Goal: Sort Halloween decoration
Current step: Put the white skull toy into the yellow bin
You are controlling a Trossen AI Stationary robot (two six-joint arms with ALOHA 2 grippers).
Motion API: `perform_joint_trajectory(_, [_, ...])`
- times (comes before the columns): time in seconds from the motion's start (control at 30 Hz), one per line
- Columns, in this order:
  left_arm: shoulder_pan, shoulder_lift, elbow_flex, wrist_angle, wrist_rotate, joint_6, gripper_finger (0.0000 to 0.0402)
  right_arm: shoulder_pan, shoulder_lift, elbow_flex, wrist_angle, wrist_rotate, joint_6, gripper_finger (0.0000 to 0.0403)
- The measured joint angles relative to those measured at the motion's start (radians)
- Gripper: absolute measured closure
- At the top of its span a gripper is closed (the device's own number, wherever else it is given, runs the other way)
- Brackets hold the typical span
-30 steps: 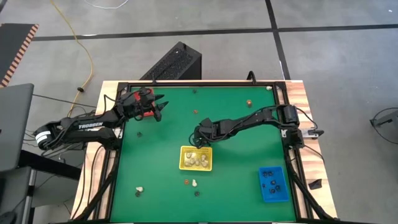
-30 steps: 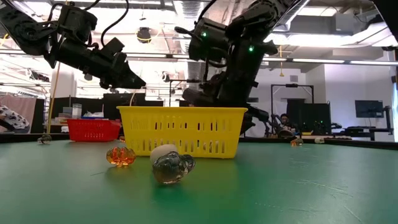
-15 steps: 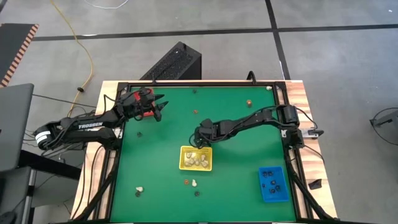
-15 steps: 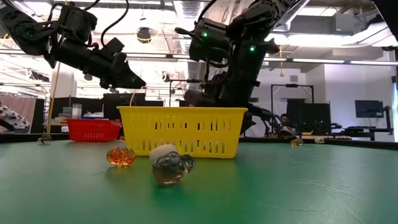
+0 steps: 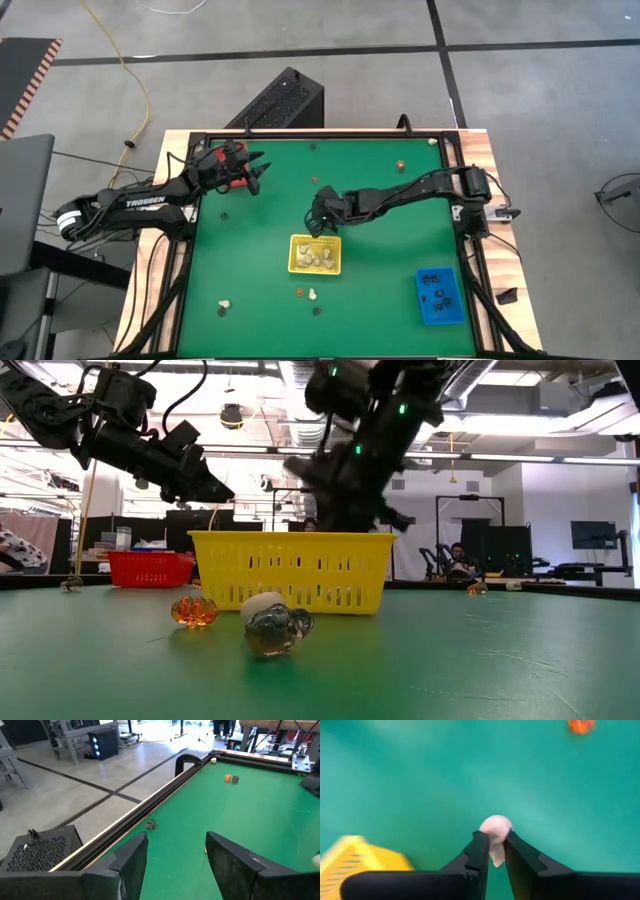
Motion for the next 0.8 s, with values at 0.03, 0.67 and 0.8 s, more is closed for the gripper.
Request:
perform_joint_trajectory(0.03, [0.000,0.000,0.000,0.000,0.000,0.001,0.0209,0.004,-0.014,0.000,0.012,-0.013,-0.019,0.0318])
perform_joint_trajectory(0.67, [0.000,0.000,0.000,0.001,0.011,-0.015,0.0209,0.192,-0.074,0.000,0.070,-0.114,-0.175,0.0321])
perform_joint_trajectory(0.8, [0.000,0.000,0.000,0.001,0.026,-0.017,0.0209,0.158,-0.074,0.000,0.065,-0.078,-0.164,0.0321])
